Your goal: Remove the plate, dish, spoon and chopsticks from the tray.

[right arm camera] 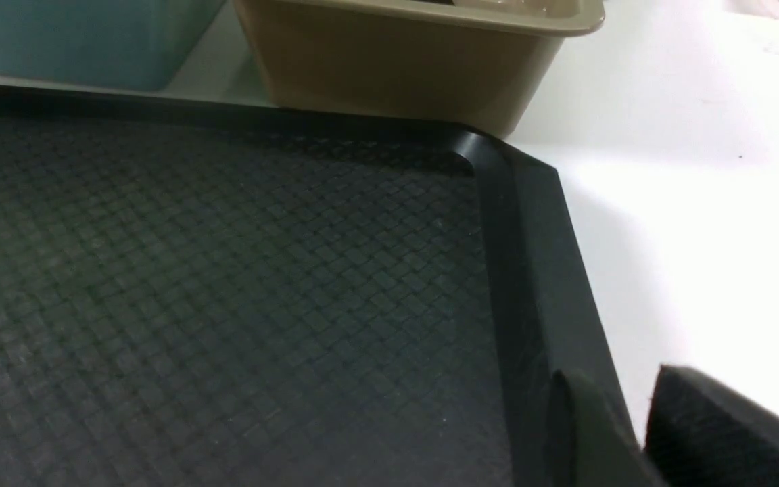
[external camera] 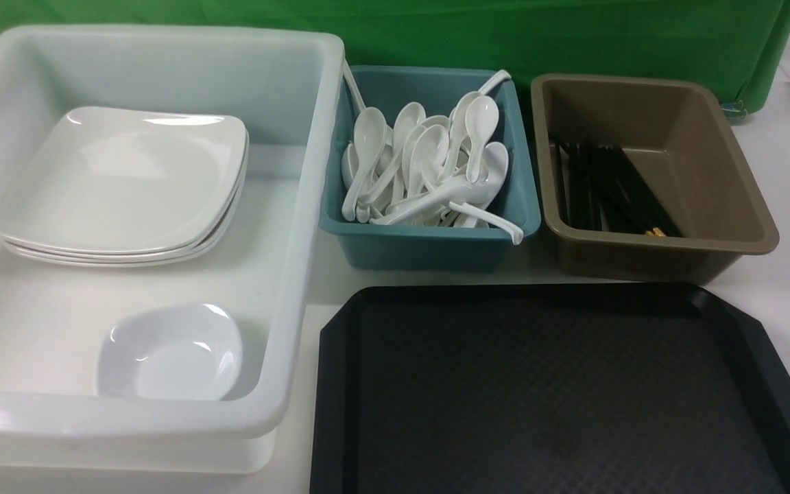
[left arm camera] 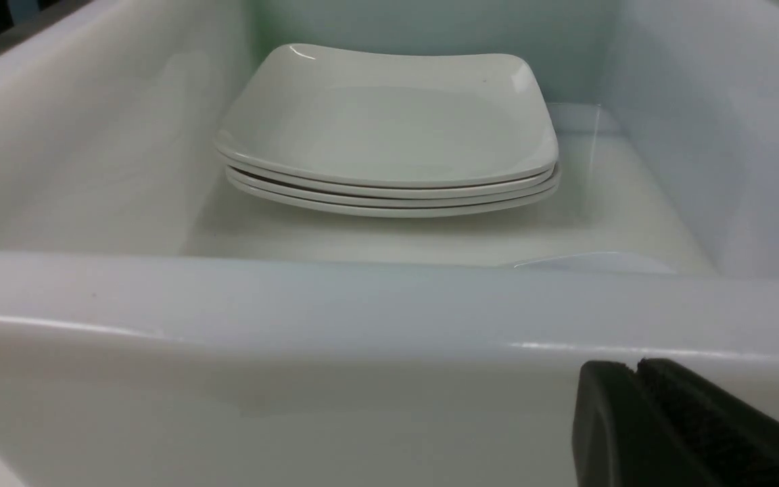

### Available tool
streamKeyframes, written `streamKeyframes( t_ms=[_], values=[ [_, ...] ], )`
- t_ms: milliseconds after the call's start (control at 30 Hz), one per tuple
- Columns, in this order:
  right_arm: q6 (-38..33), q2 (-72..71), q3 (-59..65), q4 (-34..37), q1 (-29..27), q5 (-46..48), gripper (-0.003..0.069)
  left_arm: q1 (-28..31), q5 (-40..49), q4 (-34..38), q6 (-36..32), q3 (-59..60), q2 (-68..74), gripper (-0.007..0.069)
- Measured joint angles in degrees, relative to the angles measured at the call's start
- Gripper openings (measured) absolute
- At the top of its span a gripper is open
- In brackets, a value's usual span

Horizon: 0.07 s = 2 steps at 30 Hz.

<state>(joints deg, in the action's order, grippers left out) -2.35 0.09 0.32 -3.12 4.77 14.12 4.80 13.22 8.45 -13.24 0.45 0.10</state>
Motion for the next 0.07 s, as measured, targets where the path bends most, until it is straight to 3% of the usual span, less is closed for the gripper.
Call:
streamKeyframes(
  t_ms=[67],
  values=[
    [0.0, 0.0, 0.0, 0.0, 0.0, 0.0, 0.0193, 0.0, 0.0, 0.0, 0.0, 0.0, 0.0, 0.0017]
  ],
)
